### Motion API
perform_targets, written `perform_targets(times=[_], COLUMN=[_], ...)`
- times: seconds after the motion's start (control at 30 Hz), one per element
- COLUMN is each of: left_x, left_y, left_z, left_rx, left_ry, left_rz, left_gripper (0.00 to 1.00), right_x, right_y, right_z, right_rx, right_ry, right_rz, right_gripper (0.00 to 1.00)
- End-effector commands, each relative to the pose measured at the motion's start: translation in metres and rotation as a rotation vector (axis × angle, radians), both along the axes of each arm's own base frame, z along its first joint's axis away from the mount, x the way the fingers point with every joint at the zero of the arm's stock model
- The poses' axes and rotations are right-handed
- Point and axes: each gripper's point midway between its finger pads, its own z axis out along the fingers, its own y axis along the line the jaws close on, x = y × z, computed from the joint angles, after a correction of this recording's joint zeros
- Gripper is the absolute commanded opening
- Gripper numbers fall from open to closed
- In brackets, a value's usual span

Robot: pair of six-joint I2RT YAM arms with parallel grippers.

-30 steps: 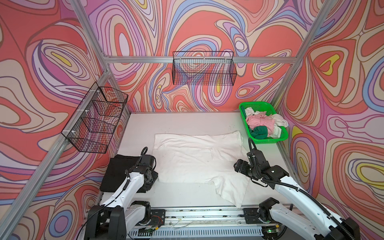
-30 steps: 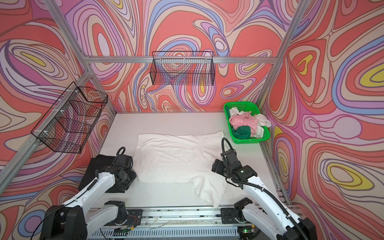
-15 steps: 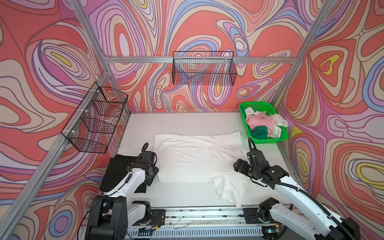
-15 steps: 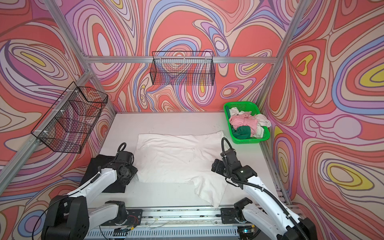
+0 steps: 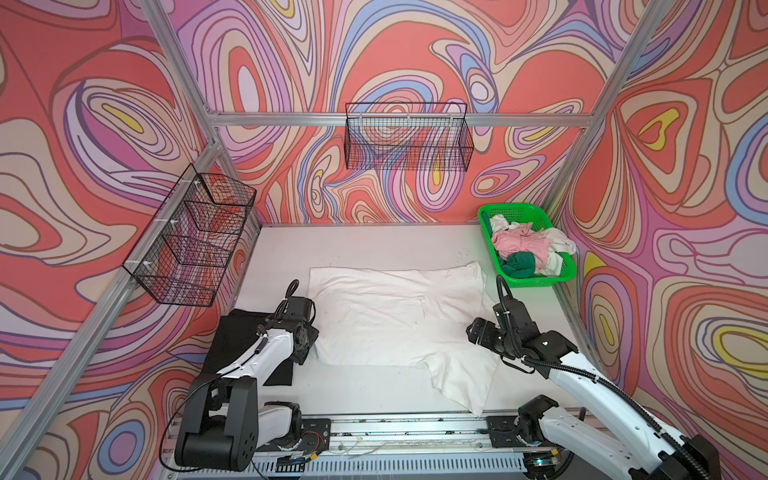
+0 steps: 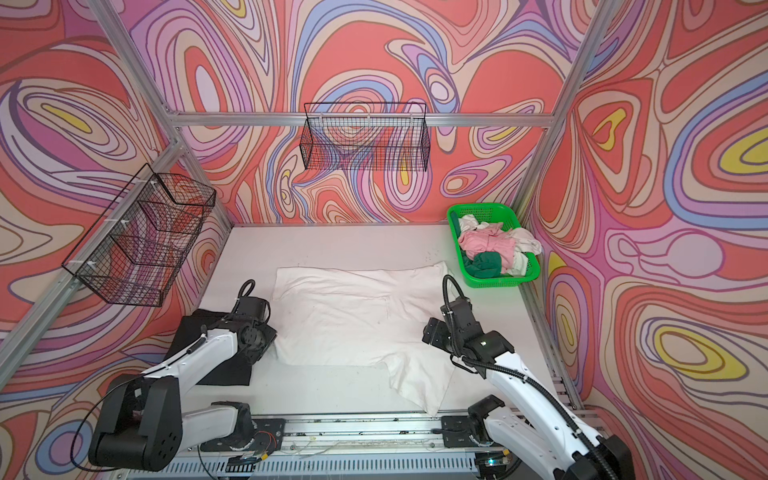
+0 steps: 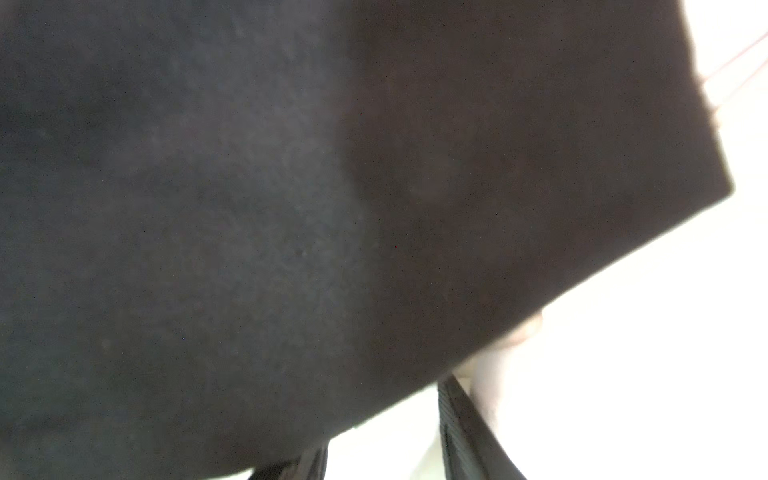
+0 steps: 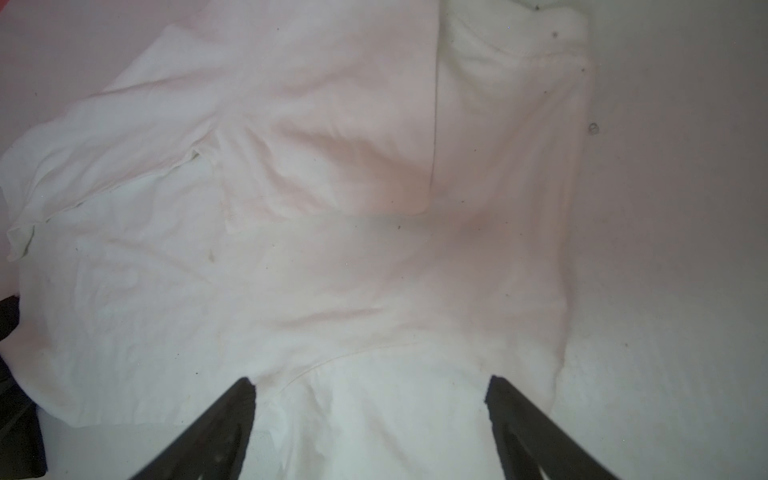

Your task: Fold and stack the t-shirts

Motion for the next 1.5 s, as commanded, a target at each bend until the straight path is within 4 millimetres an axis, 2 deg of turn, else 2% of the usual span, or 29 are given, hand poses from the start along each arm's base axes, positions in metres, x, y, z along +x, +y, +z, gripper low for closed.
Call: perform_targets(times=[0.0, 0.13, 0.17, 0.47, 0.57, 1.17, 1.3, 1.4, 1.47], left_x=[-0.014, -0.017, -0.030, -0.037, -0.037, -0.035, -0.035, -0.037, -0.033], left_y=[-0.004, -0.008, -0.007, -0.005, -0.006, -0.006, -0.005, -0.005, -0.007], left_z=[-0.014, -0.015, -0.023, -0.022, -0.022, -0.021, -0.022, -0.022, -0.017], left_rx=[0.001, 0.012, 0.017, 0.039, 0.038, 0.057, 0.062, 0.058, 0.049], left_ry=[0.066, 0.081, 0.114, 0.140, 0.140, 0.147, 0.149, 0.154, 0.145], left_rz=[-0.014, -0.037, -0.041, -0.055, -0.060, -0.083, -0.083, -0.080, -0.080], left_gripper=[0.41, 0.39, 0.38, 0.31, 0.25, 0.15, 0.09, 0.00, 0.00], right_x=[0.002, 0.002, 0.002, 0.002, 0.002, 0.001, 0.000, -0.001, -0.002], right_y=[0.001, 0.001, 0.000, 0.002, 0.002, 0.002, 0.001, 0.001, 0.000], right_z=[0.005, 0.005, 0.004, 0.007, 0.008, 0.009, 0.009, 0.009, 0.011], right_rx=[0.002, 0.001, 0.000, 0.007, 0.005, 0.010, 0.007, 0.001, -0.019], right_ry=[-0.019, -0.017, -0.016, -0.019, -0.019, -0.020, -0.020, -0.014, -0.006], right_rz=[-0.003, -0.002, -0.003, -0.002, 0.000, -0.001, 0.003, 0.011, 0.023], right_gripper=[0.91, 0.91, 0.91, 0.91, 0.91, 0.91, 0.91, 0.91, 0.91])
